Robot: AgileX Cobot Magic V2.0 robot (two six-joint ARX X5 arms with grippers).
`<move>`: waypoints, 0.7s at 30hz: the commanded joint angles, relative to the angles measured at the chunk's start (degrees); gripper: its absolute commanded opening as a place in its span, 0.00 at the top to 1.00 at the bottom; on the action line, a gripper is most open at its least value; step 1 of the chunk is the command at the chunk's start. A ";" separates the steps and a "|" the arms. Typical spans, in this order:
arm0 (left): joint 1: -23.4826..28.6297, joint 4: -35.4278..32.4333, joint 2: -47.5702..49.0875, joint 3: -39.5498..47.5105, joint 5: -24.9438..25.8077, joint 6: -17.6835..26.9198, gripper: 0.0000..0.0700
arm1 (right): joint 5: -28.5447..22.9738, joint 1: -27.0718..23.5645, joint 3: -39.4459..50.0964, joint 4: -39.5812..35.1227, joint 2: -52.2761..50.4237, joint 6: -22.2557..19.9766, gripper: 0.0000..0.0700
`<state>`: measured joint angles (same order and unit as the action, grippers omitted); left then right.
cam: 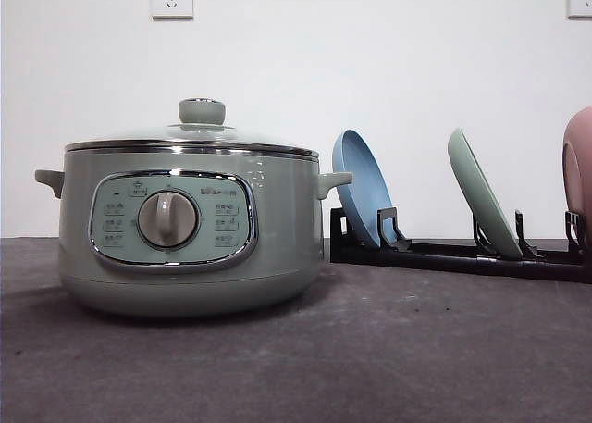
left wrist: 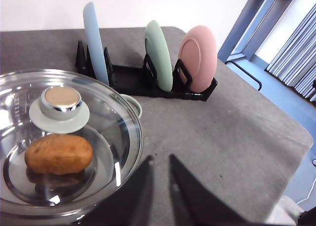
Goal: Transfer potato from steamer to green plate
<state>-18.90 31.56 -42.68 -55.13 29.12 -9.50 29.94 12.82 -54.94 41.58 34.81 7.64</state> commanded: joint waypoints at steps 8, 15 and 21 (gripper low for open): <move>-0.26 0.12 -0.28 -1.40 0.52 1.26 0.00 | 0.02 0.30 -0.98 -0.42 0.28 -0.59 0.07; -0.26 0.14 -0.28 -1.40 0.52 1.55 0.00 | 0.00 0.28 -0.98 -0.42 0.28 -0.59 0.06; -0.26 0.16 -0.28 -1.40 0.52 1.53 0.00 | 0.02 0.31 -0.98 -0.91 0.31 -0.54 0.06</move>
<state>-18.90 32.01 -42.68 -55.13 29.15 -8.51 29.93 12.82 -54.94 41.36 34.81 7.64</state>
